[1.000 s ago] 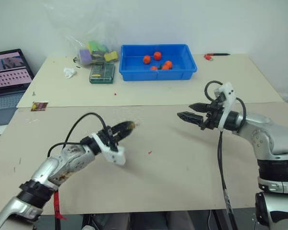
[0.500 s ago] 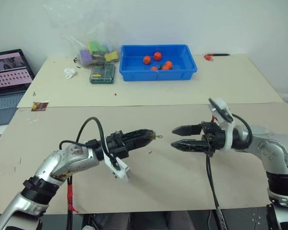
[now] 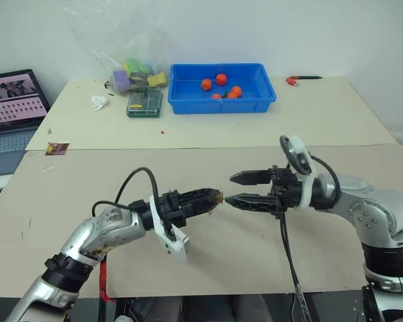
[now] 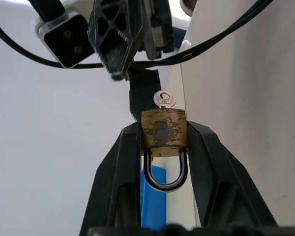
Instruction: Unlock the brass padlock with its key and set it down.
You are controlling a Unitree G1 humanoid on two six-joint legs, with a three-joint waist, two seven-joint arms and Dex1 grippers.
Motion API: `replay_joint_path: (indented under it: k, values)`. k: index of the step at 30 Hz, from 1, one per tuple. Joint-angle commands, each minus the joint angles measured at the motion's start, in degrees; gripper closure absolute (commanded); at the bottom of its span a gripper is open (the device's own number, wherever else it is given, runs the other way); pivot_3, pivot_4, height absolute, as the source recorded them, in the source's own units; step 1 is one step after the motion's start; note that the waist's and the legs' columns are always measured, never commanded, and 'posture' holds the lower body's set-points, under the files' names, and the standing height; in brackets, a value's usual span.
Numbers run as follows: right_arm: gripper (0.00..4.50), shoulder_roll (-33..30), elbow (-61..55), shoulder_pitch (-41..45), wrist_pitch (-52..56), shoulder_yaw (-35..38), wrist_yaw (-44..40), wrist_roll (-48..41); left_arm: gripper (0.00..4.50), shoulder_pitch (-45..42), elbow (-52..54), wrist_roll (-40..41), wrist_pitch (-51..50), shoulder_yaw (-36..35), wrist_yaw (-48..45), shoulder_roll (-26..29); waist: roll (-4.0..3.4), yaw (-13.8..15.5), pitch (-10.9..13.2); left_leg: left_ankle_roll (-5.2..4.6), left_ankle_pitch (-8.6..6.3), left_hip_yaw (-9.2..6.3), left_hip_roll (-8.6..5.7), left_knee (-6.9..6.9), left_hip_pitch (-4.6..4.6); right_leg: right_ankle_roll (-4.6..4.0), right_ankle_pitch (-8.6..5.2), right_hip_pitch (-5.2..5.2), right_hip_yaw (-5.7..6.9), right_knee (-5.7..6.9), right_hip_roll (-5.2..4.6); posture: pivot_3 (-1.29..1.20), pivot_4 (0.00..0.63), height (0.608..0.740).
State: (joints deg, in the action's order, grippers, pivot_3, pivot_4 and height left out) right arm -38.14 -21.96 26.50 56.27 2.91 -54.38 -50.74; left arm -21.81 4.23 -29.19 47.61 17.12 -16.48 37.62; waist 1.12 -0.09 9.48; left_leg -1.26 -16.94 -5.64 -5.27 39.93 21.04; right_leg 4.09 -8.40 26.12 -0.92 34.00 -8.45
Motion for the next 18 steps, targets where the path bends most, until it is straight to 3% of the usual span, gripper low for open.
replay_joint_path:
  k: [1, 2, 6, 15, 16, 18]
  values:
    - [0.0, 0.03, -1.44, 0.83, -1.73, 0.64, 0.45, -0.36, 3.68, -2.6, -1.88, -0.01, 1.22, -1.2, 0.62, -0.73, 0.0, -0.04, 0.0, 0.0, 0.0, 0.01, 0.0, 0.0, 0.0, 0.0, 0.0, 0.0, 0.0, 0.0, 0.0, 0.0, 0.15, 0.74]
    - [0.0, 0.12, -1.15, 0.97, -1.77, 0.68, 0.68, -0.24, 3.68, -3.03, -2.31, -0.03, 1.42, -1.13, 0.61, -0.93, 0.0, -0.07, 0.0, 0.0, 0.0, 0.01, 0.0, 0.0, -0.01, 0.0, 0.0, 0.01, 0.0, 0.0, 0.0, 0.0, 0.15, 0.74]
    - [0.97, -0.12, -0.2, 1.08, -2.06, 0.79, 0.97, 0.34, 3.68, -3.82, -3.58, -0.6, 2.53, -0.48, 0.63, -2.0, 0.0, -0.03, 0.0, 0.0, 0.0, 0.01, 0.0, 0.0, 0.0, 0.0, 0.0, 0.02, 0.0, 0.0, 0.0, 0.0, 0.15, 0.74]
    - [4.22, -0.19, -0.78, 0.73, -1.62, 1.13, 1.99, -0.28, 3.68, -4.33, -4.63, -1.57, 3.7, -0.91, 0.73, -3.26, 0.0, 0.01, 0.0, 0.0, 0.0, 0.01, 0.0, 0.01, 0.0, 0.0, 0.0, 0.02, 0.0, 0.0, 0.0, 0.0, 0.15, 0.74]
    - [4.45, -0.16, -0.86, 0.78, -1.37, 1.13, 2.23, -0.45, 3.68, -4.45, -4.79, -1.7, 3.85, -0.98, 0.82, -3.36, 0.0, 0.01, 0.0, 0.0, 0.0, 0.02, 0.01, 0.01, 0.0, 0.0, 0.0, 0.02, 0.0, 0.0, 0.0, 0.0, 0.15, 0.74]
    - [4.45, -0.24, -0.98, 0.92, -0.99, 0.85, 2.4, -0.57, 3.68, -4.87, -5.11, -2.04, 4.2, -1.18, 1.22, -3.62, 0.0, 0.03, 0.0, 0.0, 0.0, 0.02, 0.0, 0.01, 0.0, -0.01, 0.0, 0.02, 0.0, 0.0, 0.0, 0.0, 0.15, 0.74]
